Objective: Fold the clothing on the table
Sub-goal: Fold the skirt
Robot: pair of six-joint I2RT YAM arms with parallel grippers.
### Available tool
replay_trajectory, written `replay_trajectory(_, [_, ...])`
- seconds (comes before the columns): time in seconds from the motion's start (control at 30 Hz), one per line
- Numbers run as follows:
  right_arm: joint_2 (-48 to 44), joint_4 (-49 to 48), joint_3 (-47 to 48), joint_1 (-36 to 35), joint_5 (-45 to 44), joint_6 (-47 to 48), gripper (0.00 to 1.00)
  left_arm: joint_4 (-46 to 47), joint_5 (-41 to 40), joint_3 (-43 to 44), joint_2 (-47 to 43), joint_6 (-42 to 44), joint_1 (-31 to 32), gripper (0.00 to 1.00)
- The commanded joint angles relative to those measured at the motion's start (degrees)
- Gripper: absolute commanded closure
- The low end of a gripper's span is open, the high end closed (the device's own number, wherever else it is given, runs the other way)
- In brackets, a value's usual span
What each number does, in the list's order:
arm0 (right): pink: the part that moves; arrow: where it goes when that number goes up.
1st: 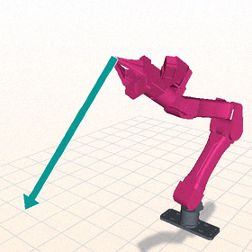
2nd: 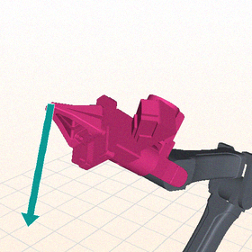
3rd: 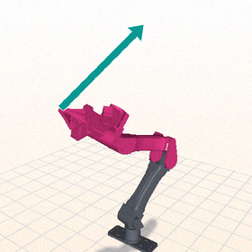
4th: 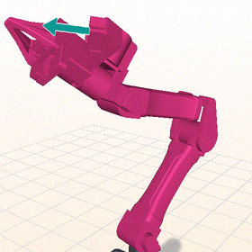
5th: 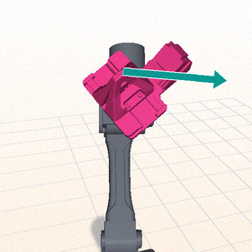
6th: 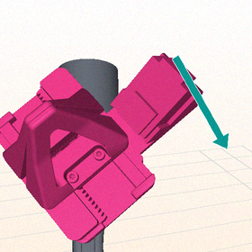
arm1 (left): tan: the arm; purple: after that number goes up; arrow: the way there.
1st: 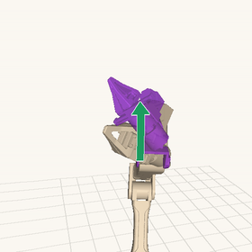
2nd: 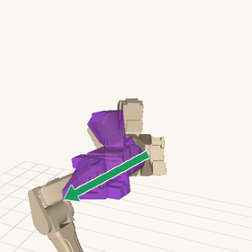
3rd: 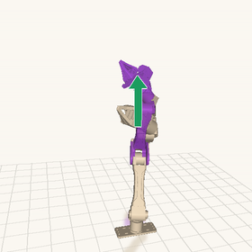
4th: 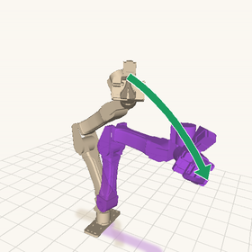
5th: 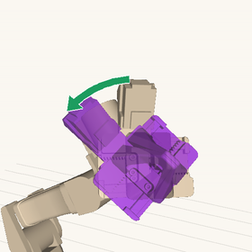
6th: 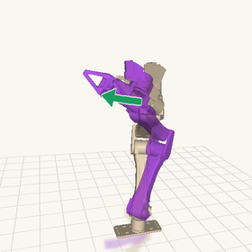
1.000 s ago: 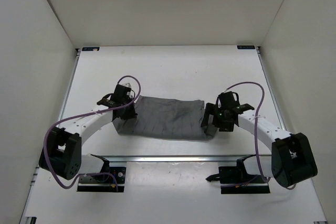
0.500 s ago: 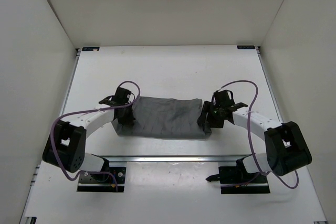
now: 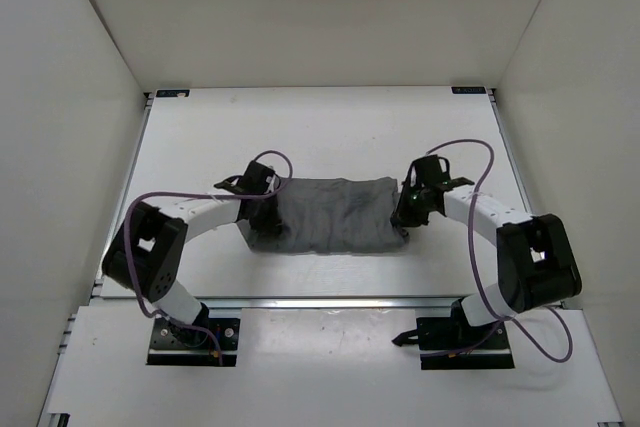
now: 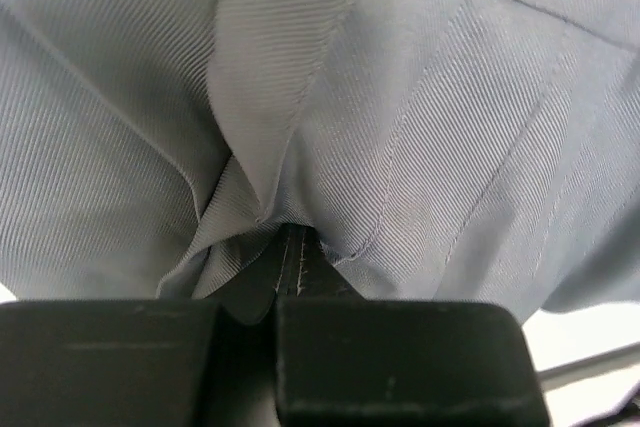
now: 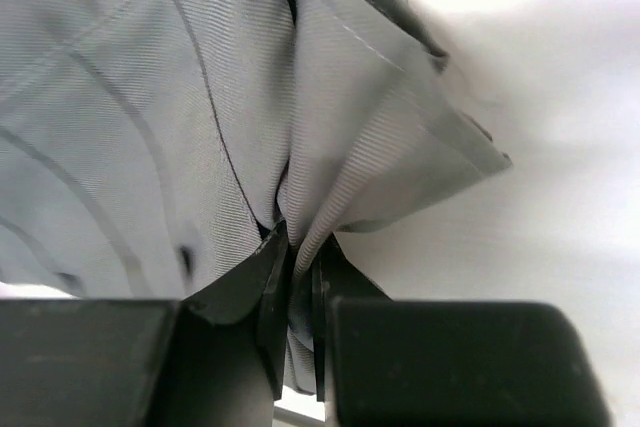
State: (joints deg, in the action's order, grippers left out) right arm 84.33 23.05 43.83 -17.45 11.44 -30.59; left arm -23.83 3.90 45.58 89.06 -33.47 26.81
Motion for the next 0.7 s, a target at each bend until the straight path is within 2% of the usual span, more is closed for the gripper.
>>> replay_trajectory(0.0, [-2.59,2.87,7.38,5.05,-2.30,4.91,1.00,2.73,4.27,1.60,6.47,-2.20,3.85,1.00])
replay_trajectory(0.13, [-3.30,6.39,14.60,7.69,-1.42,8.52,1.00,4.50,6.02,7.76,12.79,-3.18,6.15,1.00])
replay_trajectory(0.23, [-2.69,5.87,20.22,7.53,4.53,11.94,1.00,5.38,8.22,13.55,17.19,-3.44,7.99,1.00])
replay_trajectory(0.43, [-1.46,1.22,24.28,-3.53,9.03,11.96,1.00,9.23,11.29,19.54,23.62,-6.51,9.23,1.00])
replay_trajectory(0.57, [0.65,-2.82,21.66,-10.57,12.53,8.19,1.00,12.15,13.24,20.25,25.38,-8.80,8.61,1.00])
replay_trajectory(0.67, [1.80,-9.93,18.05,-13.13,14.48,3.19,1.00,13.46,13.76,20.34,25.73,-9.59,8.35,1.00])
